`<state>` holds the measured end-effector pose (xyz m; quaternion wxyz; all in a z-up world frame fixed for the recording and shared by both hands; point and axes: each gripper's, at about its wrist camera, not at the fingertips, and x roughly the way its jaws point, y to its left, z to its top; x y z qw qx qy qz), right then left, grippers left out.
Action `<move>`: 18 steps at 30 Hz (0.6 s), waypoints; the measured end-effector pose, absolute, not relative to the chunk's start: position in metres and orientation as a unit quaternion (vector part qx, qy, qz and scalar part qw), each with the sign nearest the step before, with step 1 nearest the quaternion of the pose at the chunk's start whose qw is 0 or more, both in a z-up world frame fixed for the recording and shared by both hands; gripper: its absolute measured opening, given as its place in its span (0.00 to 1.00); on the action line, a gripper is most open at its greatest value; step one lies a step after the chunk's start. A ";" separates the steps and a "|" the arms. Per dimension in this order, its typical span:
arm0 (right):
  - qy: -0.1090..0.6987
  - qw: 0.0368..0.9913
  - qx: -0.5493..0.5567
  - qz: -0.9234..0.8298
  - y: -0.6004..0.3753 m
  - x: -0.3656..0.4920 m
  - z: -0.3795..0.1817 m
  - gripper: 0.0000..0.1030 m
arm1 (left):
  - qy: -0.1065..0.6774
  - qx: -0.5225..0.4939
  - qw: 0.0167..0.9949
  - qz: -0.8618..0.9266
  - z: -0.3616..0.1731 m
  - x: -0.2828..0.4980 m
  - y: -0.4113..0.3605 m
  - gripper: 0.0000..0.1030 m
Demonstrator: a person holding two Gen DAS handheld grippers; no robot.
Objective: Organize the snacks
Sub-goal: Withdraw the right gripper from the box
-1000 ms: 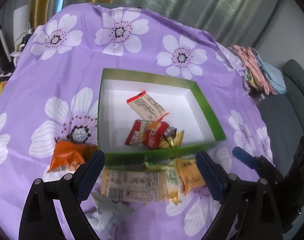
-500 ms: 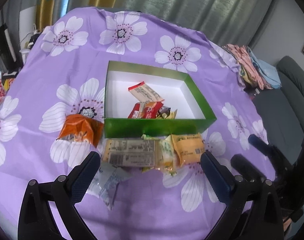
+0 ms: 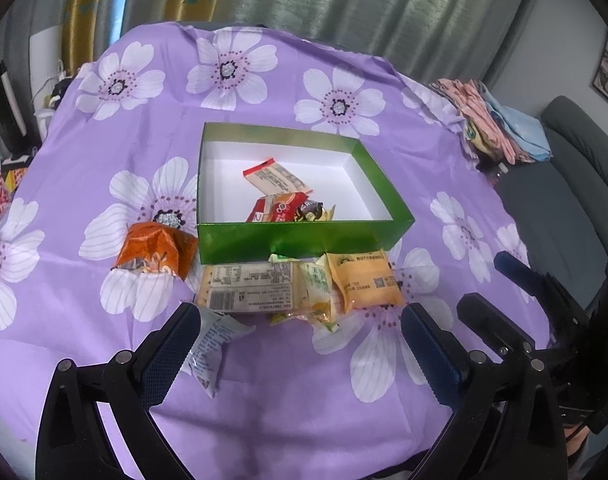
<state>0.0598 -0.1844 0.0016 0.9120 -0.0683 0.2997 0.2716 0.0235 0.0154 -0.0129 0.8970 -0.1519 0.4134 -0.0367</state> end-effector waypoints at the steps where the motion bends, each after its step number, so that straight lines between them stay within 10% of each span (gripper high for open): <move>1: 0.299 0.912 -0.070 0.271 -0.184 0.059 0.002 0.94 | 0.414 -0.152 0.897 -0.037 -0.014 0.022 0.015 0.97; 18: 0.298 0.911 -0.091 0.268 -0.175 0.047 0.000 0.95 | 0.423 -0.161 0.891 -0.035 -0.023 0.018 0.022 0.97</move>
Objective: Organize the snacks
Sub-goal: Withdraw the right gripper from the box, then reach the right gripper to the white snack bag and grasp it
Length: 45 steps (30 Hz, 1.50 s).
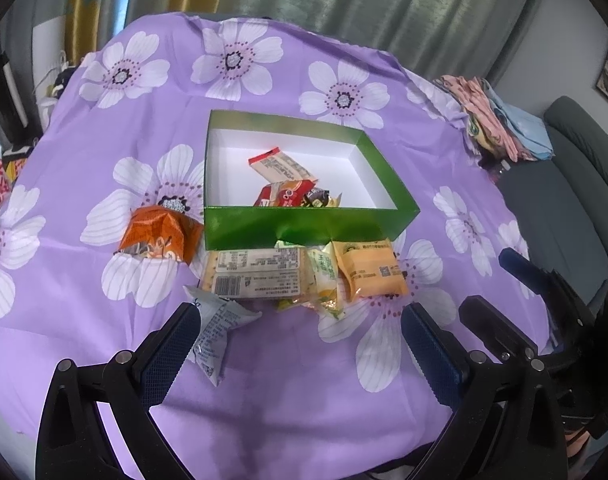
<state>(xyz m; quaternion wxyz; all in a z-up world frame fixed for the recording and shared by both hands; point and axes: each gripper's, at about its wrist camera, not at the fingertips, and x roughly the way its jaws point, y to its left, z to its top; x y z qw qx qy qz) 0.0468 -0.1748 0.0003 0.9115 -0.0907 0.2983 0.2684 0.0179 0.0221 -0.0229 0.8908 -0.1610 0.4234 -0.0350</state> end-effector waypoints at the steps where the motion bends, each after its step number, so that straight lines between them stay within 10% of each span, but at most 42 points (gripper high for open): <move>1: 0.299 0.911 -0.091 0.269 -0.174 0.046 0.000 0.95 | 0.424 -0.162 0.890 -0.035 -0.024 0.018 0.022 0.97; 45: 0.451 0.769 -0.012 0.453 -0.069 0.054 -0.104 0.91 | 0.436 -0.243 0.866 -0.021 -0.102 0.017 0.116 0.97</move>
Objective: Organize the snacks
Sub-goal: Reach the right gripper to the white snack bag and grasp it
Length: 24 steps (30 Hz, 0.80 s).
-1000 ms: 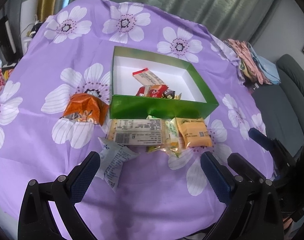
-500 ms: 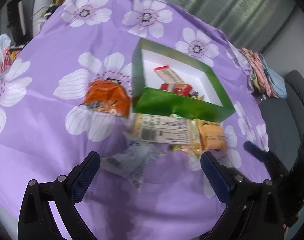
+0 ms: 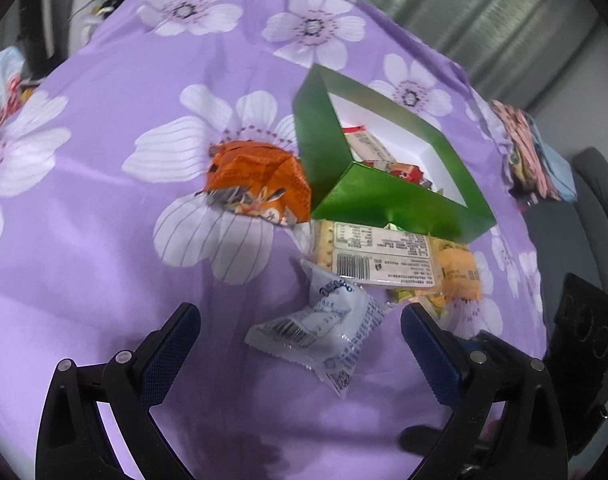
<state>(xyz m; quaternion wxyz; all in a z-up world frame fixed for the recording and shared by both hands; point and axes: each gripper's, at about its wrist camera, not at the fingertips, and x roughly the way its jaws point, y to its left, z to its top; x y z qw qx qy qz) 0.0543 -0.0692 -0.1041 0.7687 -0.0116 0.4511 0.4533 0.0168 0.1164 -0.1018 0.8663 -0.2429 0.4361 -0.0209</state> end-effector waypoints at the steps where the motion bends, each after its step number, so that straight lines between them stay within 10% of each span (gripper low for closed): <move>1: 0.451 0.766 -0.011 0.457 -0.065 0.054 -0.106 0.90 | 0.436 -0.242 0.867 -0.026 -0.103 0.018 0.117 0.97; 8: 0.456 0.759 -0.022 0.465 -0.038 0.055 -0.120 0.79 | 0.442 -0.241 0.861 -0.065 -0.113 0.027 0.116 0.97; 24: 0.459 0.755 -0.045 0.465 -0.036 0.075 -0.129 0.41 | 0.462 -0.256 0.843 -0.100 -0.120 0.024 0.104 0.47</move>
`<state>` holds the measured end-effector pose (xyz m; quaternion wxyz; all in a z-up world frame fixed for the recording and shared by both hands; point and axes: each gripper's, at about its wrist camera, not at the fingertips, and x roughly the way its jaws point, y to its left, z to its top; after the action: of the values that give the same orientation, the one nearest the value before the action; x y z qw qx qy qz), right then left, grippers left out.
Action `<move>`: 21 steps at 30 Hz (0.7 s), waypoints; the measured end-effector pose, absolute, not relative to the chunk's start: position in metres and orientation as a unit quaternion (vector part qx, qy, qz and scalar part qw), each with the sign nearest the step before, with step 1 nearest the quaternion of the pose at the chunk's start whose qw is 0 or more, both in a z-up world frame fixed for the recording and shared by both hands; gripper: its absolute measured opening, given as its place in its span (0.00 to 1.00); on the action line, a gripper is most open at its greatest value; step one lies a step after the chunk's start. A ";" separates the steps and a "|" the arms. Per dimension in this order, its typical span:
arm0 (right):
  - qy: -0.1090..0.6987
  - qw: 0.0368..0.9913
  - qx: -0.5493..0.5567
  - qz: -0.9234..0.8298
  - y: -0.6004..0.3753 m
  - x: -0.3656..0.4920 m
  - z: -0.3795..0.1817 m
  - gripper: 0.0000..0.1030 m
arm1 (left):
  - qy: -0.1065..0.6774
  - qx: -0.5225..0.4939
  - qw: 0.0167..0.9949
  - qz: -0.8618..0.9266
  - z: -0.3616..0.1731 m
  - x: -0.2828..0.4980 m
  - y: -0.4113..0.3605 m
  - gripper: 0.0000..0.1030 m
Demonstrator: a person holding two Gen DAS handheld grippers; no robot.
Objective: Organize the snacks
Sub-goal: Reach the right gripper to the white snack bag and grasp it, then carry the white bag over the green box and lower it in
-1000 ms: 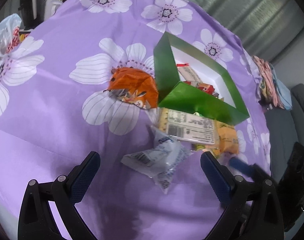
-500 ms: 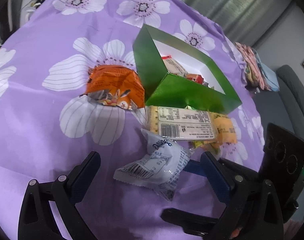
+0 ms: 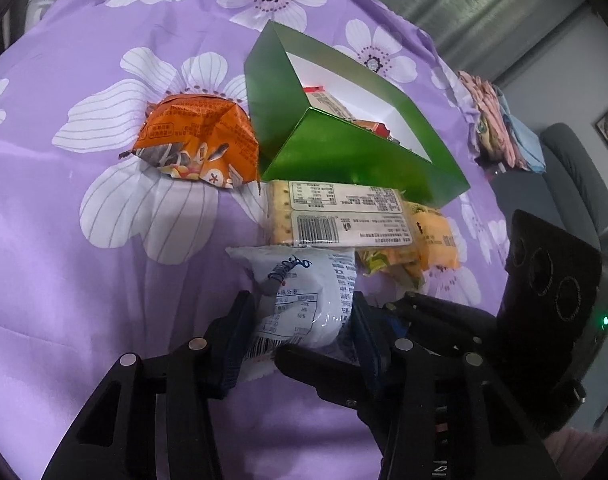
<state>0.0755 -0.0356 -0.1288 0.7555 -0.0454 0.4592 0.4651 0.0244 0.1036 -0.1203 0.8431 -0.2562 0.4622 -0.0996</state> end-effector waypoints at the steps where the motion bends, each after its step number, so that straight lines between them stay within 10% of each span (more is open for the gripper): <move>1: 0.455 0.758 -0.052 0.464 -0.036 0.073 -0.127 0.41 | 0.462 -0.255 0.844 -0.097 -0.120 0.023 0.102 0.47; 21: 0.380 0.794 -0.074 0.469 -0.070 0.038 -0.072 0.37 | 0.425 -0.207 0.874 -0.107 -0.060 0.008 0.060 0.45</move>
<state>0.0382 -0.0704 -0.0722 0.7943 -0.0739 0.3795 0.4687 0.0081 0.0603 -0.0597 0.8744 -0.2074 0.4254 -0.1071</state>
